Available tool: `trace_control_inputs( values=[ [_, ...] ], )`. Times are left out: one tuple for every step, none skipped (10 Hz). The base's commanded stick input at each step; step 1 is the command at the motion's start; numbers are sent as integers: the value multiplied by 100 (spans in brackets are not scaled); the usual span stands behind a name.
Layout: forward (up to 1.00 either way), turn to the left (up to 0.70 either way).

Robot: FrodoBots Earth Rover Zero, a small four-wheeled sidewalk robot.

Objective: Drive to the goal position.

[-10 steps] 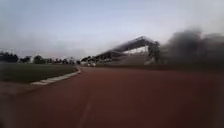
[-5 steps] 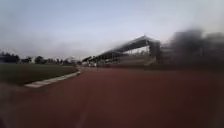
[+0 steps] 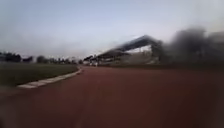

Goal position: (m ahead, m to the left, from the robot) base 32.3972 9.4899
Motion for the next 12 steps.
trace_control_inputs(
  values=[
    [70,0],
    [70,0],
    [70,0],
    [70,0],
    [70,0],
    [70,0],
    [70,0],
    [70,0],
    [70,0],
    [70,0],
    [70,0],
    [70,0]
  ],
)
